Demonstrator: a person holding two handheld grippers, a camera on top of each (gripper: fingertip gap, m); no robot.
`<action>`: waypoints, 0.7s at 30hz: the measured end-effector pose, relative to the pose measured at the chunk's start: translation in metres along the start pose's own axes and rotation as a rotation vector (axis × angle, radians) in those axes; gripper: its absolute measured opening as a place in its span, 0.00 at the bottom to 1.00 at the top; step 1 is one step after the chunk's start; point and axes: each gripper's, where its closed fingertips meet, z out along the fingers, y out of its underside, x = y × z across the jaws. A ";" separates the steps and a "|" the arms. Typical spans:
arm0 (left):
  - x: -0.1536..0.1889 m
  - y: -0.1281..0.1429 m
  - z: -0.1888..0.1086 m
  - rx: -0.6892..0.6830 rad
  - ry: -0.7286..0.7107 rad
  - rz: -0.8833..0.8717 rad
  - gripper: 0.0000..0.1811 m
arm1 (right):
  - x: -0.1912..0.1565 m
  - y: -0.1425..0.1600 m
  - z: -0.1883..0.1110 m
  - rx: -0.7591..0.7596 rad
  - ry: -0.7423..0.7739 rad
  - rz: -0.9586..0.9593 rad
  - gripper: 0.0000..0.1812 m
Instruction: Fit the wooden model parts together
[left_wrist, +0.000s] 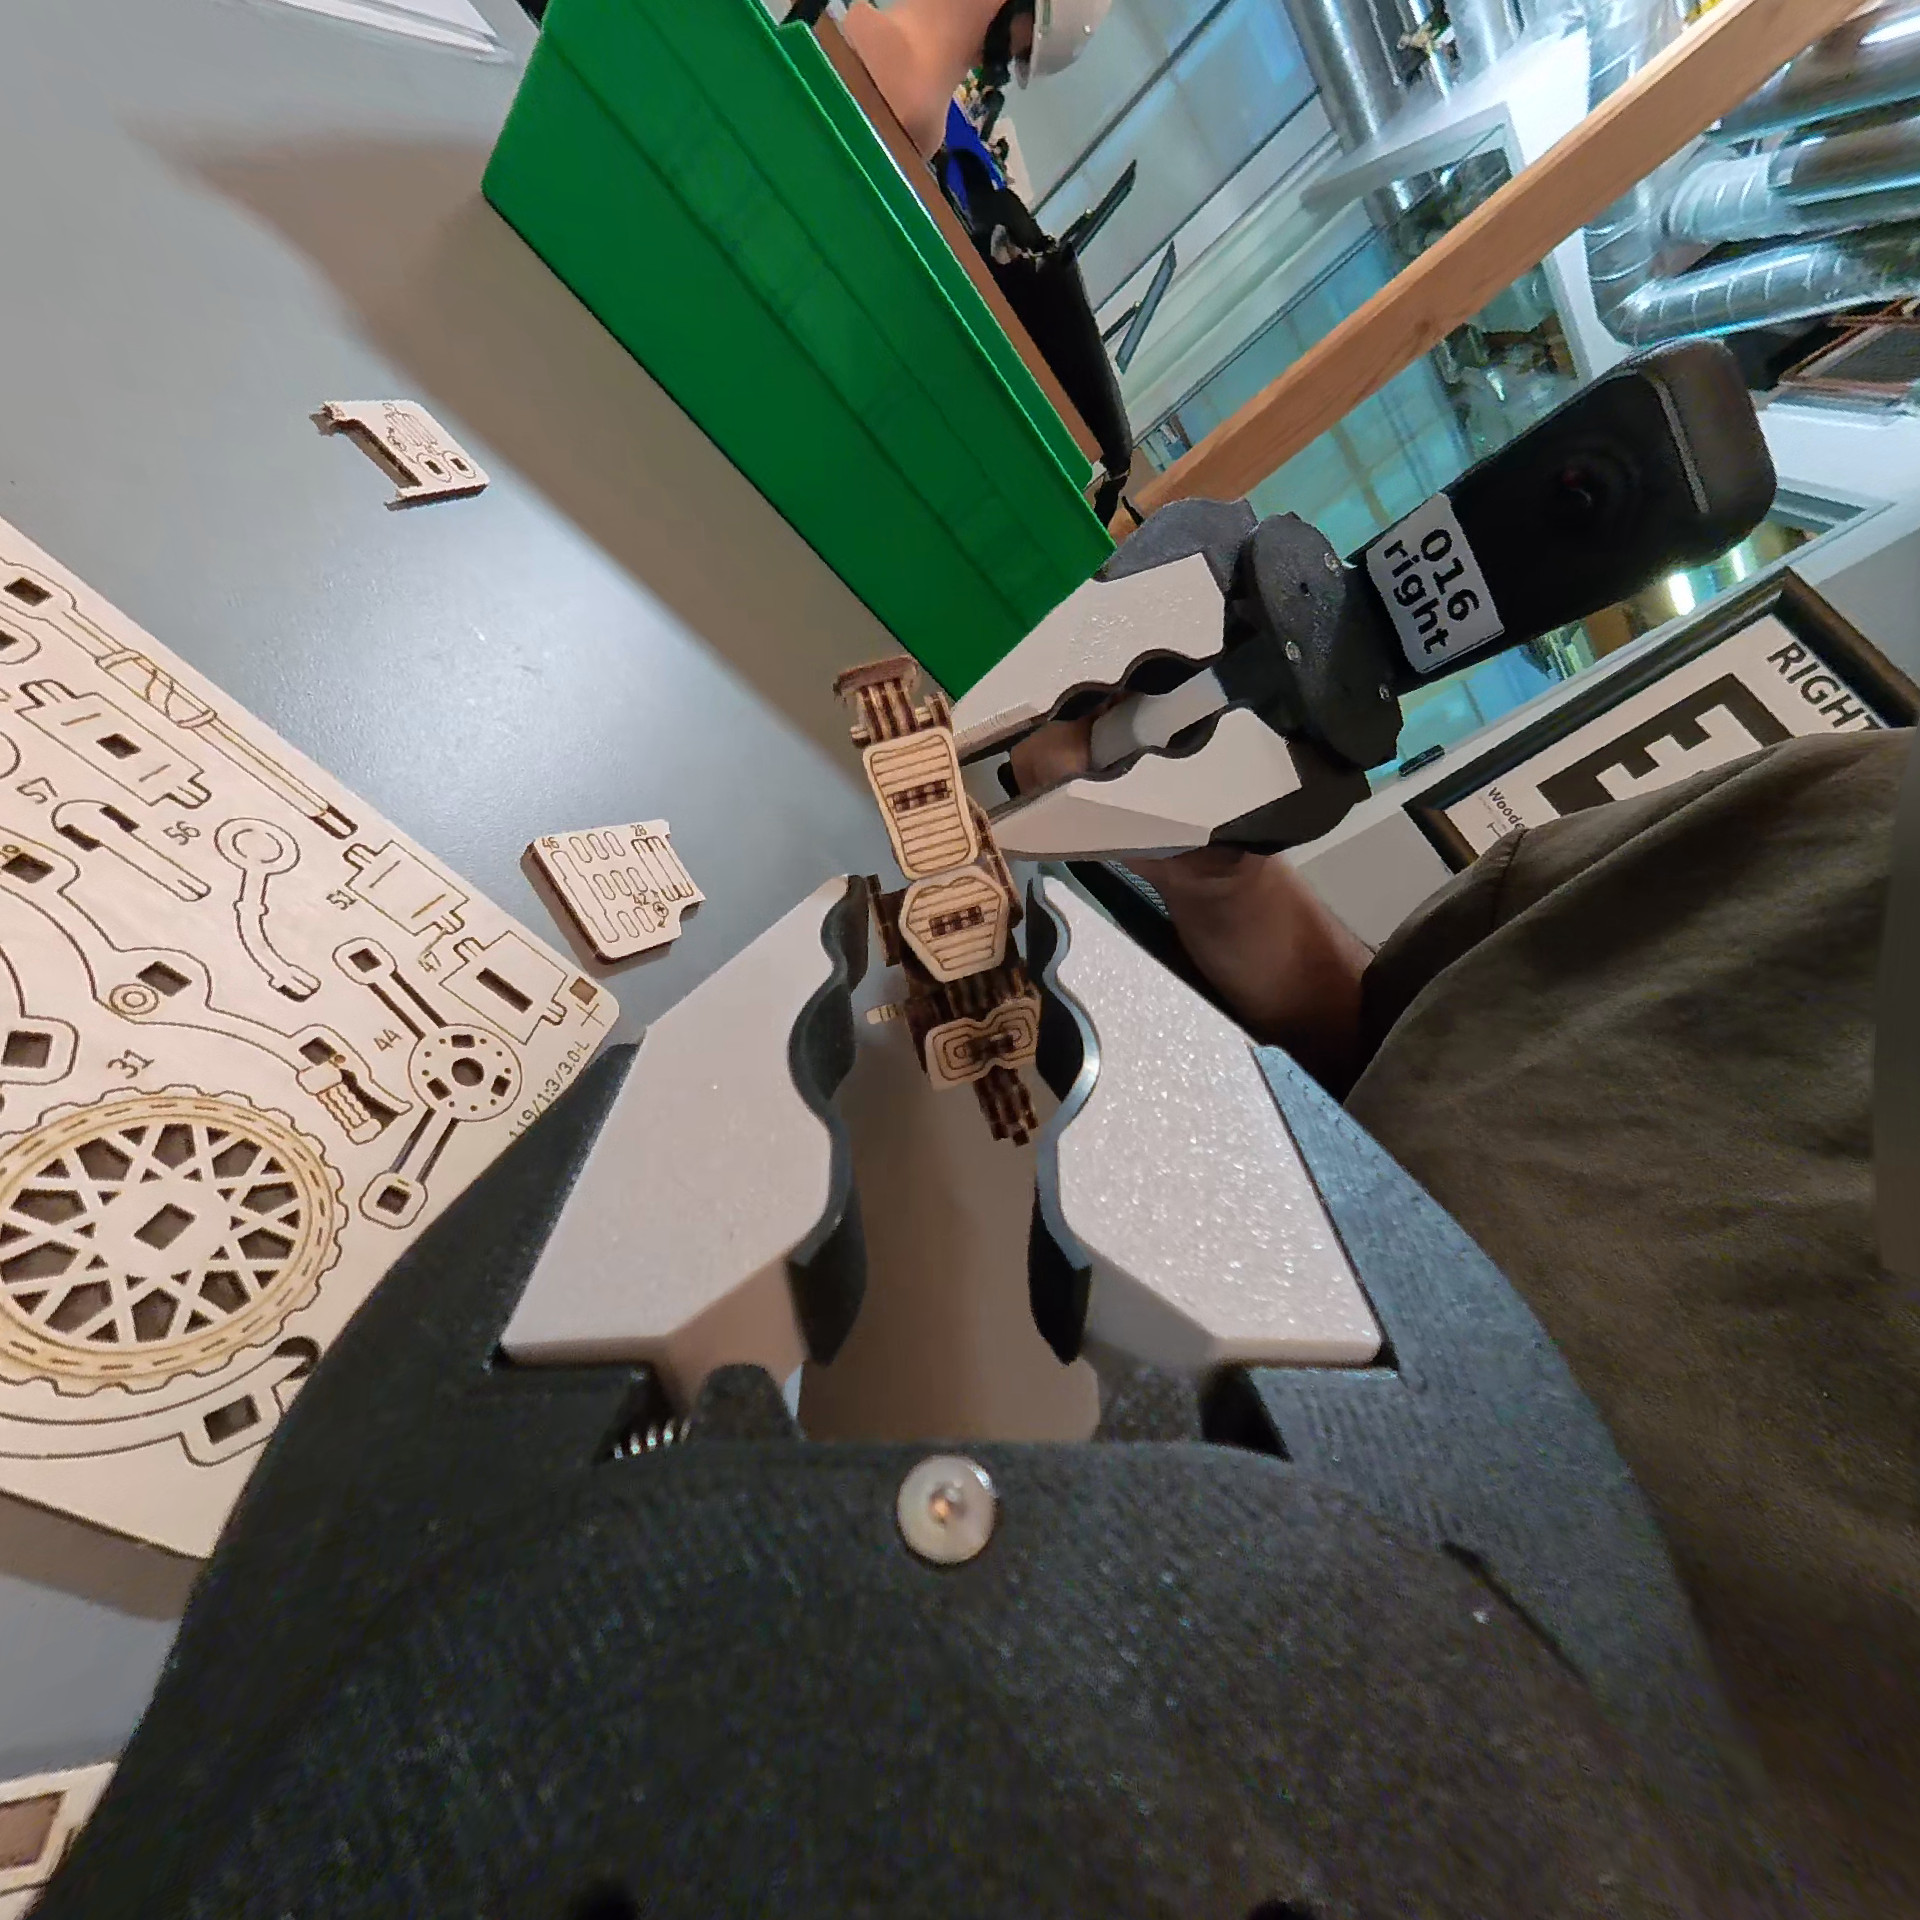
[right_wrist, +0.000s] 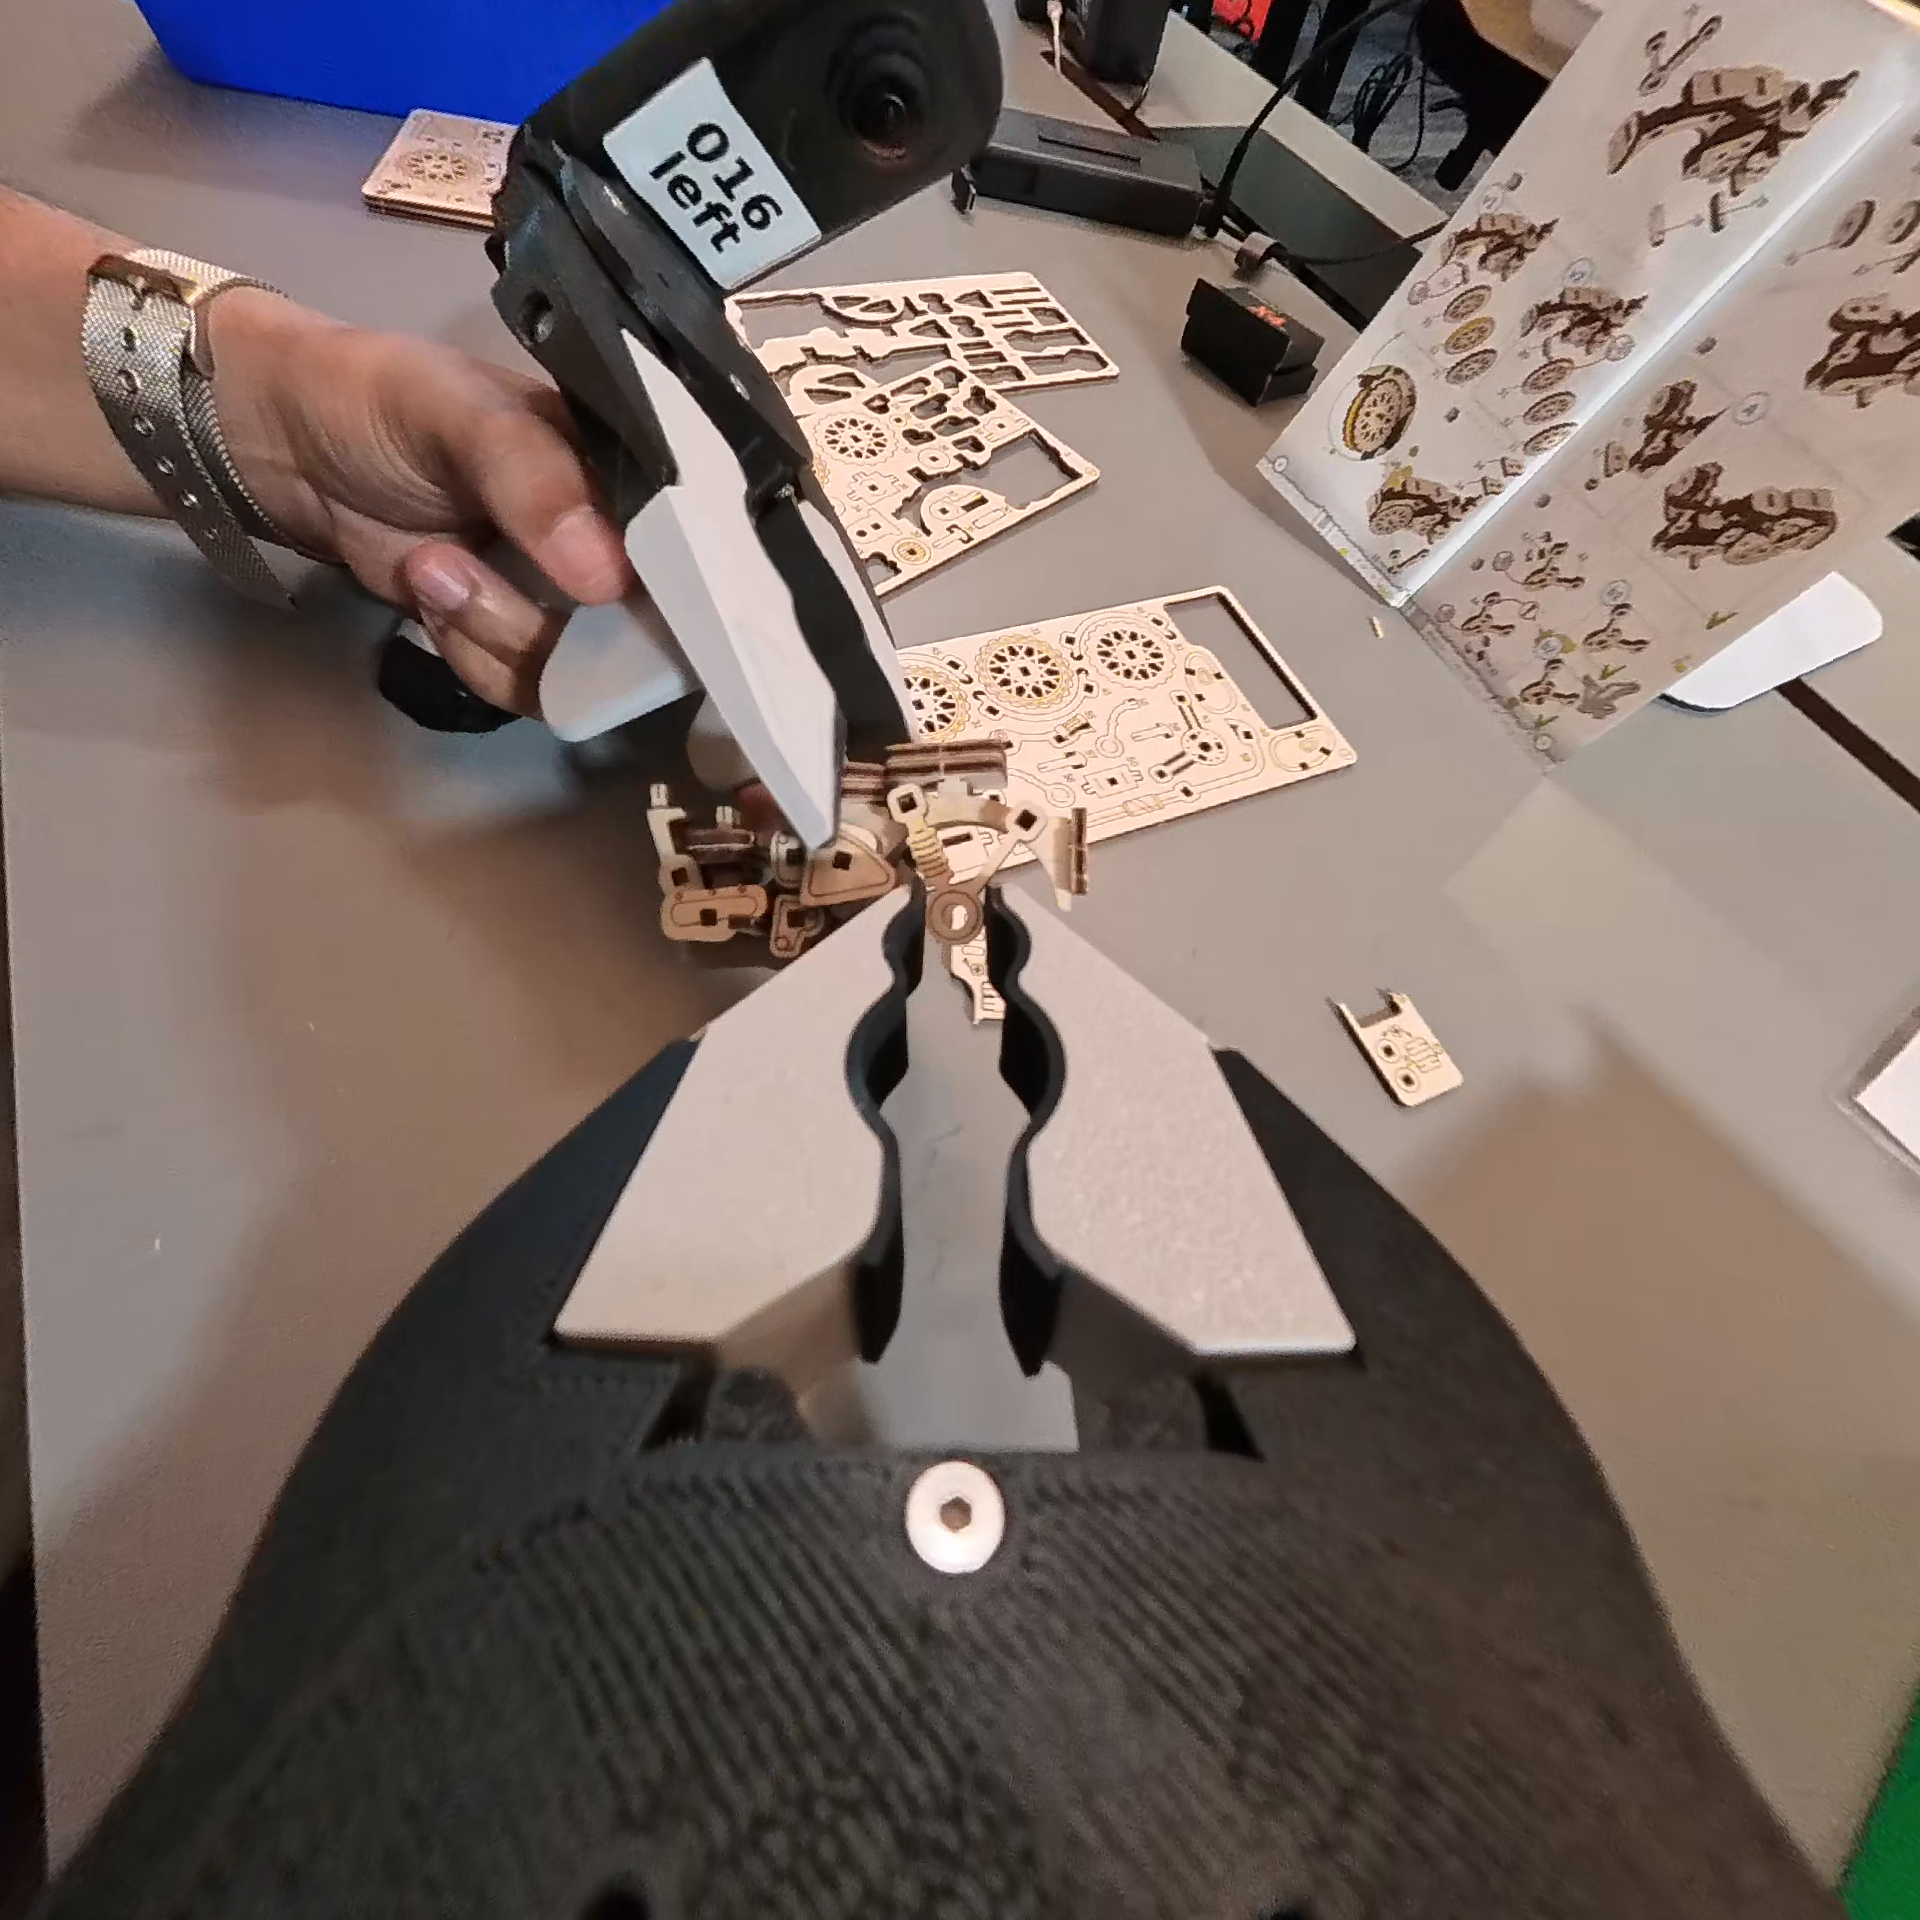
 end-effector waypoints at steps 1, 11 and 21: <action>0.000 0.000 0.000 -0.002 0.001 -0.001 0.16 | 0.000 0.000 0.000 -0.002 0.001 -0.004 0.05; -0.003 0.001 0.001 0.001 -0.022 -0.007 0.16 | -0.001 0.002 0.002 -0.028 0.019 -0.027 0.05; -0.004 -0.001 0.000 0.020 -0.033 -0.015 0.18 | 0.000 0.003 0.002 -0.038 0.034 -0.040 0.05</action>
